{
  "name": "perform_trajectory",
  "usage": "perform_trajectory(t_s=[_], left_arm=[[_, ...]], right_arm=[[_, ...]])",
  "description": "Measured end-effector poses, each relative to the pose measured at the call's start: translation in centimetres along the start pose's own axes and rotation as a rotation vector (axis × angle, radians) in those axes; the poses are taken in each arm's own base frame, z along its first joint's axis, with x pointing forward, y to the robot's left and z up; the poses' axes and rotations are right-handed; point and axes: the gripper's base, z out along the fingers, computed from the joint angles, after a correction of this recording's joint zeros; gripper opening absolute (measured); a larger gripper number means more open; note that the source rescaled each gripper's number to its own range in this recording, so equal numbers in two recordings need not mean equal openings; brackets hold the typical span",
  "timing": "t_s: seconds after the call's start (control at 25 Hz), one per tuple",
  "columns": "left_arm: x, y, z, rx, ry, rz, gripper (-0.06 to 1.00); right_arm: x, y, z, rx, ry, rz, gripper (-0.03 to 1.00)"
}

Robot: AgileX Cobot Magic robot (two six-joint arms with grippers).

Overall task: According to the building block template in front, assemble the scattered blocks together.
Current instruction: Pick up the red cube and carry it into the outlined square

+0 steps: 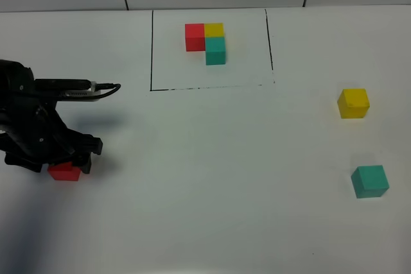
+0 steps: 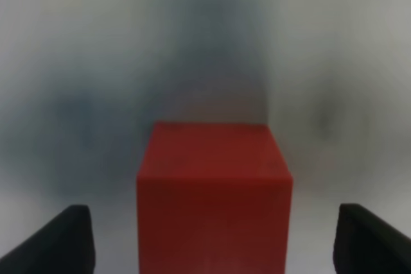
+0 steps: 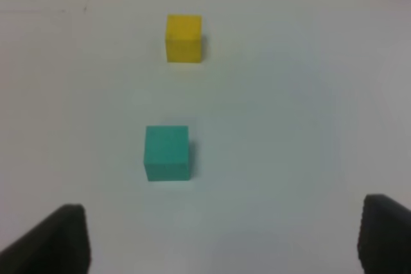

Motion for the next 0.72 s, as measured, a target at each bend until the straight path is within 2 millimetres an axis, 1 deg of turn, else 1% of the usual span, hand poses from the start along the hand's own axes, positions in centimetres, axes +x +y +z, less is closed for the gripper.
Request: perform_trajectory(t_s=[0.2, 0.28, 0.36, 0.4, 0.44, 0.52, 0.56, 0.72], left_arm=[[-0.3, -0.1, 1.4, 0.0, 0.012, 0.02, 0.93], [-0.4, -0.1, 1.5, 0.002, -0.003, 0.021, 0.9], [-0.5, -0.1, 1.5, 0.004, -0.012, 0.022, 0.77], [-0.5, -0.1, 1.5, 0.004, -0.013, 0.022, 0.65], [-0.5, -0.1, 1.5, 0.004, -0.013, 0.023, 0.5], [-0.5, -0.1, 1.5, 0.004, -0.013, 0.023, 0.13], [-0.5, -0.1, 1.5, 0.004, -0.013, 0.024, 0.0], [-0.5, -0.1, 1.5, 0.003, -0.008, 0.028, 0.01]], right_arm=[[0.0, 0.0, 0.0, 0.0, 0.0, 0.0, 0.74], [0.0, 0.0, 0.0, 0.0, 0.0, 0.0, 0.74], [0.0, 0.0, 0.0, 0.0, 0.0, 0.0, 0.74], [0.0, 0.0, 0.0, 0.0, 0.0, 0.0, 0.74], [0.0, 0.0, 0.0, 0.0, 0.0, 0.0, 0.74], [0.0, 0.0, 0.0, 0.0, 0.0, 0.0, 0.74], [0.0, 0.0, 0.0, 0.0, 0.0, 0.0, 0.74], [0.0, 0.0, 0.0, 0.0, 0.0, 0.0, 0.74]])
